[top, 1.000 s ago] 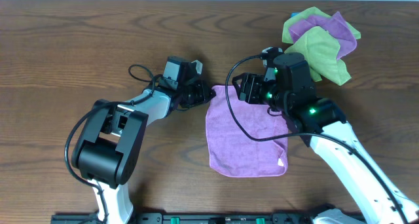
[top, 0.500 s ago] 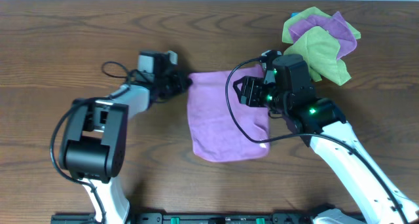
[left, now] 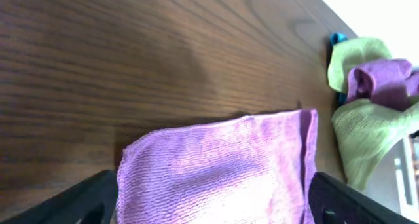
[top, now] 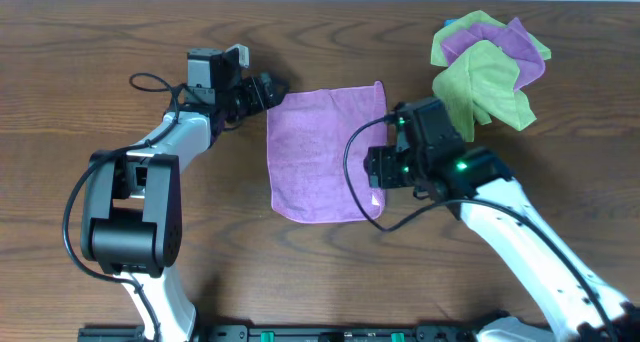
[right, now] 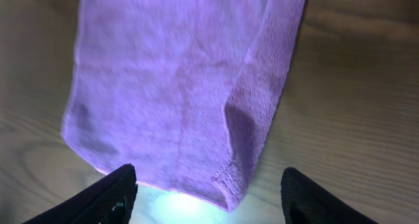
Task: Fold the cloth
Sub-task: 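Grasp the near corners of the purple cloth with both grippers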
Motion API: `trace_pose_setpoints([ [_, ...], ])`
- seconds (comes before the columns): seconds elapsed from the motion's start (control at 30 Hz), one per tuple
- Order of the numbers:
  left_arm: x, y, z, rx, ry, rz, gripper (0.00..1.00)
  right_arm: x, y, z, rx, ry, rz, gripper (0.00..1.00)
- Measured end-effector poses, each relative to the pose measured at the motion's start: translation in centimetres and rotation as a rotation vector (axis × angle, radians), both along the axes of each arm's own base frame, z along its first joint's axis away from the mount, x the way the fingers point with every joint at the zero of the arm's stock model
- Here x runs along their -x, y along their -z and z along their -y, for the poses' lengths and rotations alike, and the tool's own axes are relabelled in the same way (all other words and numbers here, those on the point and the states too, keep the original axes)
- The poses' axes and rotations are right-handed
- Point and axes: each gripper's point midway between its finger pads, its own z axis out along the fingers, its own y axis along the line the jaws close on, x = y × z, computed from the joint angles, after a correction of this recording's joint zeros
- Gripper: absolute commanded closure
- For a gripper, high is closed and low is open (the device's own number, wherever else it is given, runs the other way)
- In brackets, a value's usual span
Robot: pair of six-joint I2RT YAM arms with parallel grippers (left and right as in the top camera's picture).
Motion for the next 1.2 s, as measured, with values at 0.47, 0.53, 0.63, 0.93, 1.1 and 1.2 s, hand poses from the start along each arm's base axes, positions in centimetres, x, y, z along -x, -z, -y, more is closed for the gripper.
trace_pose_setpoints([
  [0.47, 1.2, 0.6, 0.1, 0.031, 0.026, -0.066, 0.05, 1.8, 5.6, 1.4, 0.209, -0.073, -0.156, 0.36],
  [0.53, 1.3, 0.6, 0.0, 0.038, 0.028, -0.071, 0.05, 1.8, 5.6, 1.5, 0.214, -0.073, -0.155, 0.36],
  [0.63, 1.5, 0.5, 0.1, 0.051, 0.039, -0.078, 0.05, 1.8, 6.3, 1.6, 0.228, -0.075, -0.171, 0.37],
  [0.93, 1.9, 0.3, 0.6, 0.083, 0.055, -0.092, 0.05, 1.5, 8.3, 1.3, 0.236, -0.085, -0.207, 0.49],
  [1.1, 2.1, 0.1, 0.9, 0.104, 0.065, -0.100, 0.05, 1.2, 8.3, 1.0, 0.229, -0.091, -0.192, 0.64],
  [1.2, 2.2, 0.0, 1.1, 0.115, 0.076, -0.101, 0.05, 1.1, 8.3, 1.0, 0.229, -0.095, -0.188, 0.86],
])
